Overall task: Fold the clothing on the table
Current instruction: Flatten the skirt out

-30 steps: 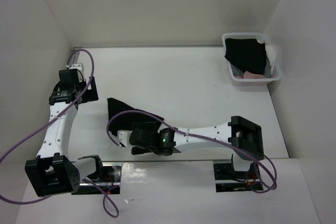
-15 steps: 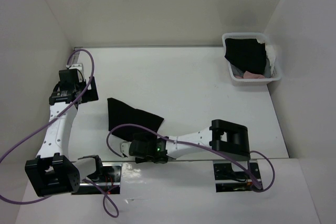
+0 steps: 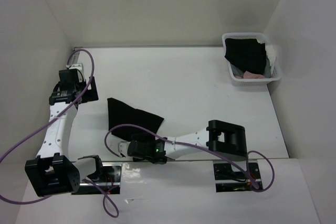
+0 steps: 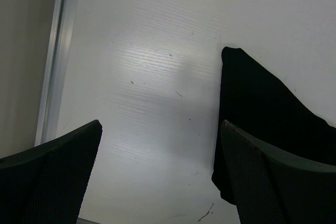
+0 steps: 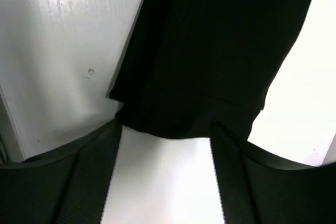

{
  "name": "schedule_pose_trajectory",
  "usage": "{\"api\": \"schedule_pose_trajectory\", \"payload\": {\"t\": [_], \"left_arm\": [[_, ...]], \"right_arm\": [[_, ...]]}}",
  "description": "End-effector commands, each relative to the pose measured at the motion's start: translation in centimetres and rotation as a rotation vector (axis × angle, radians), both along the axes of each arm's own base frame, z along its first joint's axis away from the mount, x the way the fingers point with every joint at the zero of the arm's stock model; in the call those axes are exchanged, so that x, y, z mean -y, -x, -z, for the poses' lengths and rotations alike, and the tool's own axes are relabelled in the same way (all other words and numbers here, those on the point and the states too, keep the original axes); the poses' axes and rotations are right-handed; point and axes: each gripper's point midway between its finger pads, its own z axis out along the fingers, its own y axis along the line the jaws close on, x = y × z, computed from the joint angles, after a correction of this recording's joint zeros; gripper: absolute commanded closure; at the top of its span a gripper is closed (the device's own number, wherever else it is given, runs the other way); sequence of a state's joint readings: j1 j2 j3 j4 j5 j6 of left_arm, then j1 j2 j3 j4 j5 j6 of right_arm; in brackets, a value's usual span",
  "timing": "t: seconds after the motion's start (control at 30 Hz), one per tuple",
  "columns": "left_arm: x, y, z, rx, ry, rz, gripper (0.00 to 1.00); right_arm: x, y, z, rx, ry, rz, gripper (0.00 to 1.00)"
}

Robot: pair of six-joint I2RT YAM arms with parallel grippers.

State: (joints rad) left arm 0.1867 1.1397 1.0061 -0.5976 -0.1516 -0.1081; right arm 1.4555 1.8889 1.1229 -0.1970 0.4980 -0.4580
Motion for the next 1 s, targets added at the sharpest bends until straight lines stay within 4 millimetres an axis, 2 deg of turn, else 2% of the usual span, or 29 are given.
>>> {"api": "schedule_pose_trajectory", "payload": {"t": [0.0,0.07,0.17,0.2,0.3,0.33,0.37,0.4,0.43,0.53,0.57,0.63,0.67,0.7,0.77,0.8,0.87,0.93,0.97], "left_arm": [[-0.2,-0.7,-2.0,0.070,-0.013,0.001,0.00],[-0.2,-0.7,-2.0,0.070,-0.013,0.001,0.00],[-0.2,-0.7,-2.0,0.070,-0.013,0.001,0.00],[-0.2,-0.7,-2.0,0.070,-0.013,0.001,0.00],[-0.2,-0.6,-2.2,0.079,-0.015,0.001,0.00],[-0.2,-0.6,-2.2,0.079,-0.015,0.001,0.00],[-0.2,-0.6,-2.2,0.079,-0.015,0.001,0.00],[-0.2,-0.6,-2.2,0.079,-0.015,0.001,0.00],[-0.2,-0.6,-2.2,0.079,-0.015,0.001,0.00],[-0.2,-0.6,-2.2,0.079,-0.015,0.001,0.00],[-0.2,-0.6,-2.2,0.079,-0.015,0.001,0.00],[-0.2,-0.6,-2.2,0.079,-0.015,0.001,0.00],[-0.2,-0.6,-2.2,0.079,-0.015,0.001,0.00],[-0.1,-0.7,-2.2,0.080,-0.009,0.007,0.00],[-0.1,-0.7,-2.2,0.080,-0.009,0.007,0.00],[0.1,-0.6,-2.5,0.090,-0.003,0.015,0.00],[0.3,-0.7,-2.5,0.092,0.004,0.023,0.00],[0.5,-0.5,-2.4,0.092,0.003,0.036,0.00],[0.5,-0.5,-2.4,0.092,0.003,0.036,0.00]], "right_arm": [[-1.0,0.4,1.2,-0.012,-0.011,-0.001,0.29],[-0.9,0.4,1.7,-0.013,-0.001,-0.001,0.34],[-0.7,0.2,2.0,-0.005,0.010,0.005,0.52],[-1.0,0.2,1.7,-0.004,0.001,0.005,0.67],[-1.0,0.1,1.7,0.002,0.009,0.010,0.85],[-1.0,0.0,1.7,0.010,0.010,0.015,0.96],[-1.0,-0.2,1.1,0.019,-0.002,0.020,1.00],[-1.0,-0.7,0.4,0.029,-0.008,0.036,1.00],[-1.2,-0.8,-0.8,0.036,-0.032,0.031,1.00],[-1.0,-2.9,-3.9,0.043,-0.078,0.080,1.00],[-1.4,-3.7,-6.6,0.052,-0.137,0.096,1.00],[-1.1,-5.8,-9.9,0.052,-0.200,0.150,1.00],[-0.8,-6.6,-12.4,0.053,-0.251,0.162,1.00],[0.0,-8.3,-13.7,0.050,-0.284,0.208,1.00],[0.7,-10.0,-17.8,0.038,-0.375,0.238,1.00],[1.9,-11.8,-18.9,0.035,-0.403,0.282,1.00],[3.0,-12.9,-21.3,0.029,-0.470,0.306,1.00],[4.5,-14.4,-22.4,0.031,-0.504,0.345,1.00],[5.7,-15.5,-23.5,0.046,-0.542,0.383,1.00]]}}
